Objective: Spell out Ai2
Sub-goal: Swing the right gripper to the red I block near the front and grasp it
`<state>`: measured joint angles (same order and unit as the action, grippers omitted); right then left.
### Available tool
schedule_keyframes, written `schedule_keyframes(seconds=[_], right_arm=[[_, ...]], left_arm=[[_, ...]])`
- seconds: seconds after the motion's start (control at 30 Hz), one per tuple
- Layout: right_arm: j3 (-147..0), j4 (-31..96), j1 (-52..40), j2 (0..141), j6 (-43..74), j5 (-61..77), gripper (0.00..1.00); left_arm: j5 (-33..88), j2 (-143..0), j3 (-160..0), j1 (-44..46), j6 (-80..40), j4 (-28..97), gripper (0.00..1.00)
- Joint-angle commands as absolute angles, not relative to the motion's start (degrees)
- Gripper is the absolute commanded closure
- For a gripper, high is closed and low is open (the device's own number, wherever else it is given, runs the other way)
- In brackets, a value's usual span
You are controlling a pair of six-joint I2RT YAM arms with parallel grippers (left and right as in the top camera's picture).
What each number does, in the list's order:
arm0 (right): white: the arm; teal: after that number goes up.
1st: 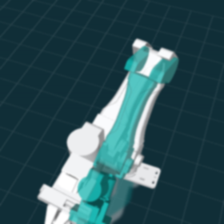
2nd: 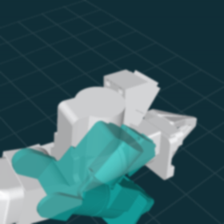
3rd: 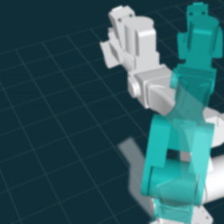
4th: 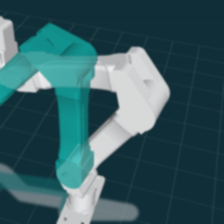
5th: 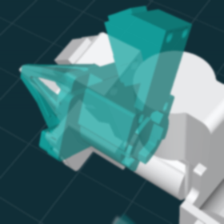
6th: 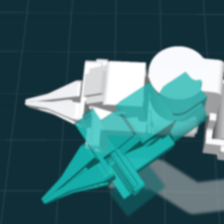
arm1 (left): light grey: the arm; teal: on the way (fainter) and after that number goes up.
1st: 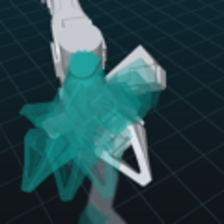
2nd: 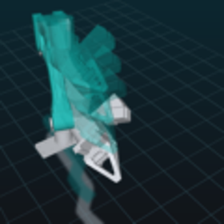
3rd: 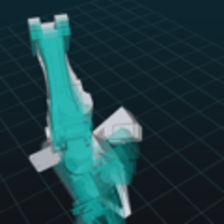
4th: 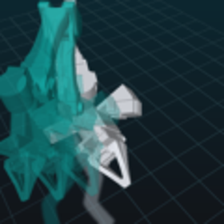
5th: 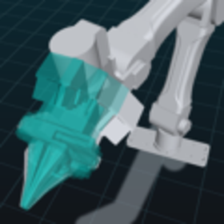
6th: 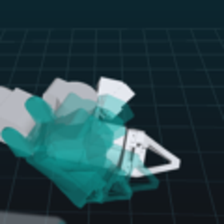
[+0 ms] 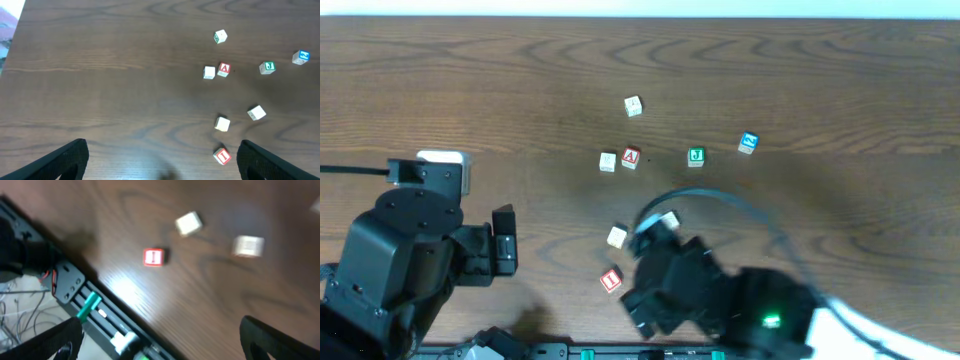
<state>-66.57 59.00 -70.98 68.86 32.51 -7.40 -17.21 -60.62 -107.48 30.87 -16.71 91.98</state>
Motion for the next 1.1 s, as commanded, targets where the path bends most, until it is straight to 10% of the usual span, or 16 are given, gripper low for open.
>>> schedule_keyframes(seconds=[0.0, 1.07], right_arm=[[-62.3, 55.2, -72.6, 72.1, 38.2, -8.1, 0.01], [-61.2, 38.1, -72.4, 101.4, 35.1, -2.2, 0.01]], left_arm=[[-18.6, -60.6, -107.8, 30.9, -16.9, 92.5, 0.05], [-18.6, -60.6, -107.8, 30.9, -16.9, 92.8, 0.04]])
